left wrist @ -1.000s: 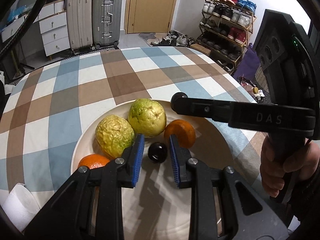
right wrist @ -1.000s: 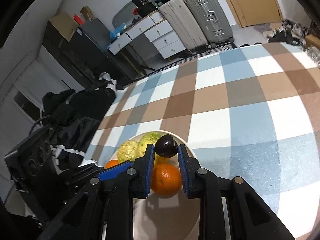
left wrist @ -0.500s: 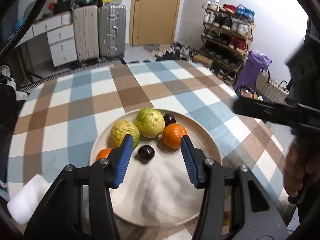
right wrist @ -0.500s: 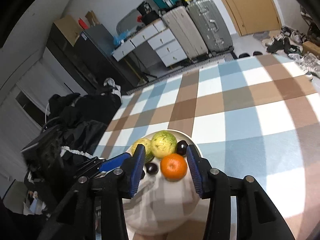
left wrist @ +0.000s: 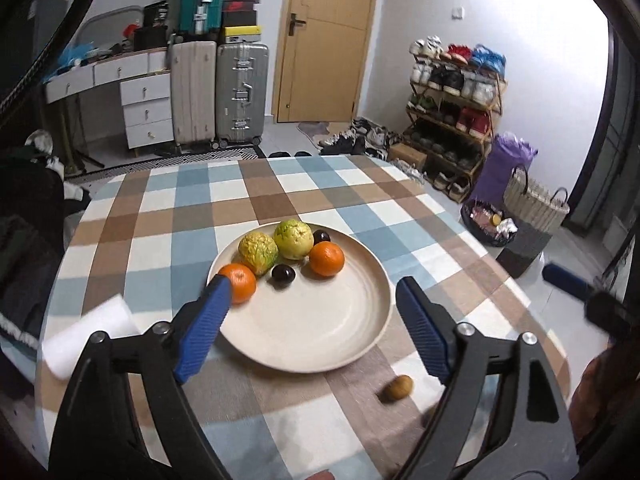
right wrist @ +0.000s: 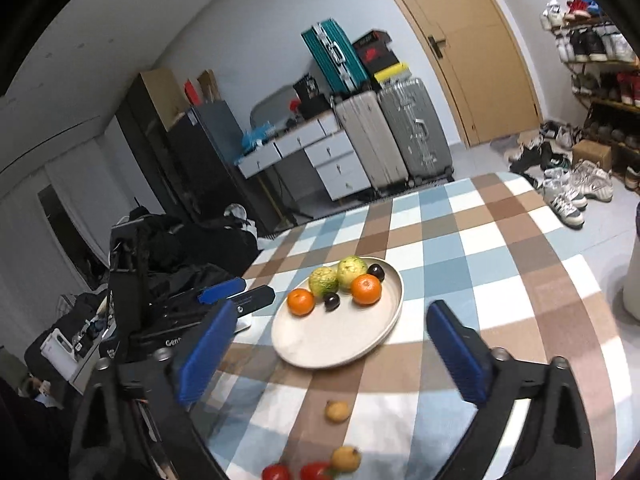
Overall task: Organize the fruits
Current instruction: 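Lift the right tool away from the plate toward the loose fruits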
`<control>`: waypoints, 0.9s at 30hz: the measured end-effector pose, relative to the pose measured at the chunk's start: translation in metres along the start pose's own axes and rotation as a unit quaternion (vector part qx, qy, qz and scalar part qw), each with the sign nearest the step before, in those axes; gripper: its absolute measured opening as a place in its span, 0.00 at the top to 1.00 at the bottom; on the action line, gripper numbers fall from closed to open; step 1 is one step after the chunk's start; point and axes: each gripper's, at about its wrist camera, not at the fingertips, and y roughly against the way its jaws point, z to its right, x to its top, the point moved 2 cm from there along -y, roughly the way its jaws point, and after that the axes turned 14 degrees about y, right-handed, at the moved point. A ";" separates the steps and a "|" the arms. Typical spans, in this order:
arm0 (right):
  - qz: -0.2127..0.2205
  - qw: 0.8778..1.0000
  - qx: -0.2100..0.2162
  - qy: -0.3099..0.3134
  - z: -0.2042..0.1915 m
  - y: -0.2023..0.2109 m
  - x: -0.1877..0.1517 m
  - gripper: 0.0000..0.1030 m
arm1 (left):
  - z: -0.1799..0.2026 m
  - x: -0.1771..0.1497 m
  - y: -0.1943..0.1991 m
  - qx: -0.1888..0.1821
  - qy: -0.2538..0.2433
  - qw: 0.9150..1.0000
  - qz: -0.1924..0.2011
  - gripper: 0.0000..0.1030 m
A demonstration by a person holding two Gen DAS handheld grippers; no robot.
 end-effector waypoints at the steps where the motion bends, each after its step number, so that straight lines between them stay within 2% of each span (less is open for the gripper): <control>1: 0.005 1.000 0.000 0.003 -0.004 0.005 -0.003 0.03 | 0.000 -0.003 0.007 -0.004 0.004 1.000 0.000 0.19; 5: 0.008 1.000 -0.010 0.012 -0.020 0.020 -0.015 0.01 | 0.004 -0.018 0.034 -0.005 0.004 1.000 0.021 0.19; 10: 0.017 1.000 -0.018 0.009 -0.035 0.037 -0.030 0.00 | 0.007 -0.037 0.057 -0.003 0.006 1.000 0.020 0.17; 12: 0.019 0.999 -0.028 0.005 -0.038 0.040 -0.036 0.00 | 0.006 -0.045 0.066 -0.002 0.011 1.000 0.020 0.14; 15: 0.013 0.999 -0.039 0.009 -0.044 0.044 -0.042 0.00 | 0.004 -0.056 0.075 0.007 0.017 0.999 0.030 0.02; 19: 0.010 0.998 -0.060 0.013 -0.049 0.051 -0.049 0.00 | -0.001 -0.070 0.085 -0.007 0.030 0.999 0.032 0.01; 23: -0.016 0.997 -0.078 0.018 -0.052 0.046 -0.058 0.00 | -0.012 -0.080 0.088 -0.013 0.048 0.998 0.026 0.01; 27: -0.049 0.996 -0.074 0.013 -0.049 0.028 -0.067 0.00 | -0.028 -0.092 0.082 -0.009 0.061 0.998 0.012 0.01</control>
